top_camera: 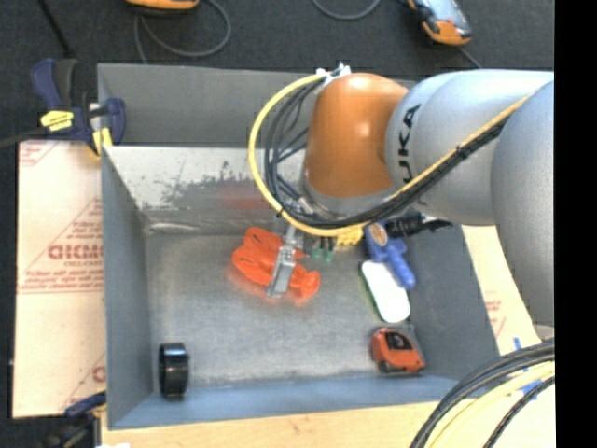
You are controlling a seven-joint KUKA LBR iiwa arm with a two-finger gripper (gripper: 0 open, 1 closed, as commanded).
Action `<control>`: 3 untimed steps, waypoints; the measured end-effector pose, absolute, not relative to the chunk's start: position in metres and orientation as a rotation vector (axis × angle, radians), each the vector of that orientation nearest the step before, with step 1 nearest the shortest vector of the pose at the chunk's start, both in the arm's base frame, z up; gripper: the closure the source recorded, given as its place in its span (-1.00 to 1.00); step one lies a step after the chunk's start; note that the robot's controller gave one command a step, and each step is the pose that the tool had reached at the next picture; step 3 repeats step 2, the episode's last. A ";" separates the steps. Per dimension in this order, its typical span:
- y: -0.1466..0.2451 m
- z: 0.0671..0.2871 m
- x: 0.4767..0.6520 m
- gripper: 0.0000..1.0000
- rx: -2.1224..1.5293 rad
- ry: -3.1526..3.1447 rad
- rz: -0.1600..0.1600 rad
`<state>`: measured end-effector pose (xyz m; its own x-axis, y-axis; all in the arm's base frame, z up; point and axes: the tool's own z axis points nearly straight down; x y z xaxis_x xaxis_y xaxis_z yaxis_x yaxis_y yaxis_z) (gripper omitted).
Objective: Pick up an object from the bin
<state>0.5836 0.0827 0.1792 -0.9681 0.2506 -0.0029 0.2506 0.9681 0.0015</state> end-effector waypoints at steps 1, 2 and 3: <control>0.083 0.179 0.583 -1.00 0.397 3.114 0.002; 0.065 0.134 0.595 -1.00 0.404 3.103 0.003; 0.065 0.134 0.595 -1.00 0.404 3.103 0.003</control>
Offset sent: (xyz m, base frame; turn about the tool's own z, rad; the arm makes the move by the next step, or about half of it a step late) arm 0.0147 -0.0294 -0.0817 0.0121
